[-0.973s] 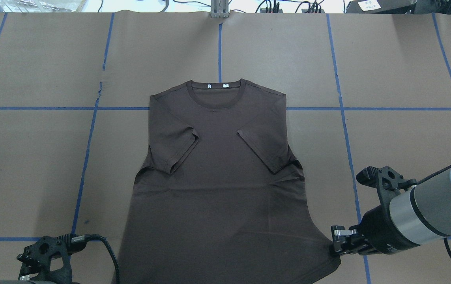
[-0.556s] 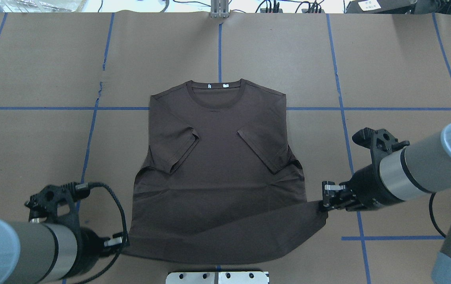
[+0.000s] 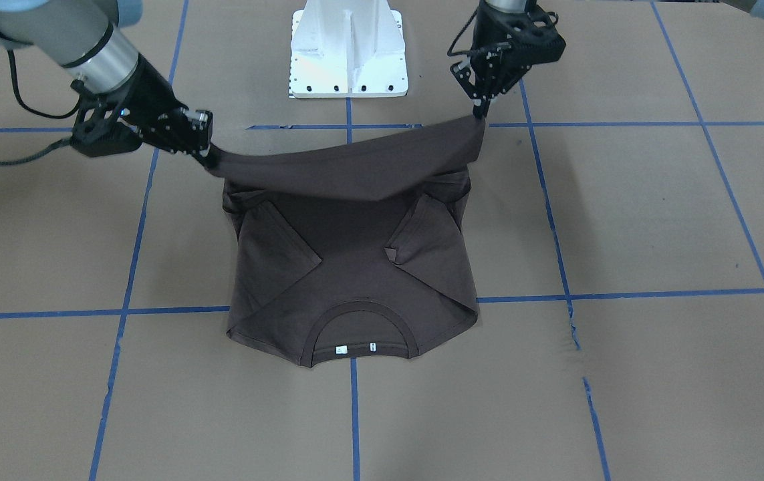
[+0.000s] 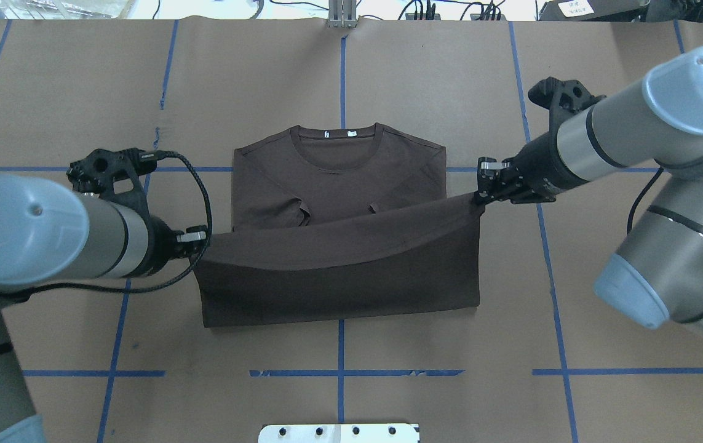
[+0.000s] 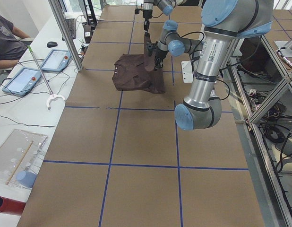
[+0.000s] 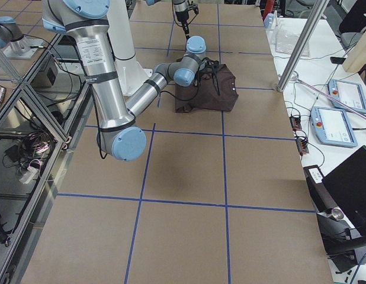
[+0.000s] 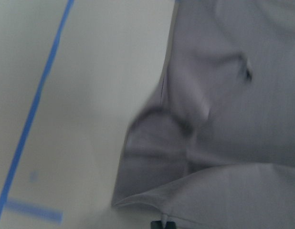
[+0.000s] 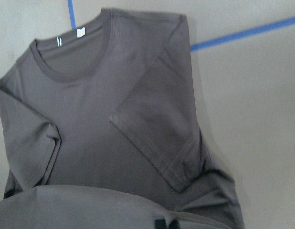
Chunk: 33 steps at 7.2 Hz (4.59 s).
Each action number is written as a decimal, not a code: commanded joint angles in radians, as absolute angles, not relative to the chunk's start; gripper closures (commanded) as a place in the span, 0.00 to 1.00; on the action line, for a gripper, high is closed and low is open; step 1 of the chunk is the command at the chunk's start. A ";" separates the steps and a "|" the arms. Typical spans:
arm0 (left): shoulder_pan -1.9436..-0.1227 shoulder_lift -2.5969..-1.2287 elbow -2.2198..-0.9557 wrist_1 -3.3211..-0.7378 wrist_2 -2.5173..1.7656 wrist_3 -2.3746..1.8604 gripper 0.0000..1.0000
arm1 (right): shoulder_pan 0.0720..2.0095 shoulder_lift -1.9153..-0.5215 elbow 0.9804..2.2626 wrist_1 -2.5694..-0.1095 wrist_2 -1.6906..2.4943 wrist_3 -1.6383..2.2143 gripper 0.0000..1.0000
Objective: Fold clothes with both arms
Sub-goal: 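Lift the hem with both grippers and fold it toward the collar, then lower the hem onto the collar and open both grippers, then move the right gripper to the folded shirt's near corner and grasp it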
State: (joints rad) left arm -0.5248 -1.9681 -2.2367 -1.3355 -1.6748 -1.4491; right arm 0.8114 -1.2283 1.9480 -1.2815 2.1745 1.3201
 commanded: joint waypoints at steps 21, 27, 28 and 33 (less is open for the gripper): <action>-0.747 -2.181 -1.545 -1.859 -1.667 -1.272 0.00 | 0.751 -1.122 1.652 -1.290 2.110 1.181 0.00; -0.742 -2.169 -1.589 -1.852 -1.667 -1.287 0.00 | 0.609 -1.192 1.687 -1.289 2.049 1.195 0.02; -0.742 -2.171 -1.591 -1.852 -1.669 -1.287 0.00 | 0.603 -1.198 1.686 -1.286 2.054 1.195 0.15; -0.742 -2.169 -1.605 -1.852 -1.669 -1.287 0.00 | 0.603 -1.226 1.698 -1.276 2.075 1.181 1.00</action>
State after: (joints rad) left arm -0.7424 -2.1691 -1.6039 -1.8510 -1.6690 -1.2870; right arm 0.6016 -1.2192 1.6961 -1.2766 2.0642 1.1817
